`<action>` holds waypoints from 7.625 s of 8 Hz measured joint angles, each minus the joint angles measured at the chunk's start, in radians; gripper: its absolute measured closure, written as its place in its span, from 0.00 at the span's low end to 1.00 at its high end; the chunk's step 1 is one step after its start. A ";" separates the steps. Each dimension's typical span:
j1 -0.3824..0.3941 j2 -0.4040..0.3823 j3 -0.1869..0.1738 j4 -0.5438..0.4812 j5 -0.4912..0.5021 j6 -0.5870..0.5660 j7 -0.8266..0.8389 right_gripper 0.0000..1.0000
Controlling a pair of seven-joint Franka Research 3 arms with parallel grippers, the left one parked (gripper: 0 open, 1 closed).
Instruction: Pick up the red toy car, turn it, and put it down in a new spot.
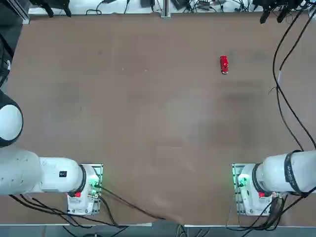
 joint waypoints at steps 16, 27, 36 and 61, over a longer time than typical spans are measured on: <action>-0.005 0.141 -0.021 0.005 -0.003 -0.085 -0.006 0.01; 0.086 0.602 -0.006 -0.077 0.000 0.701 0.093 0.01; 0.101 0.586 -0.001 -0.271 0.001 0.984 0.095 0.49; -0.461 0.997 -0.073 0.458 0.001 0.833 0.949 0.49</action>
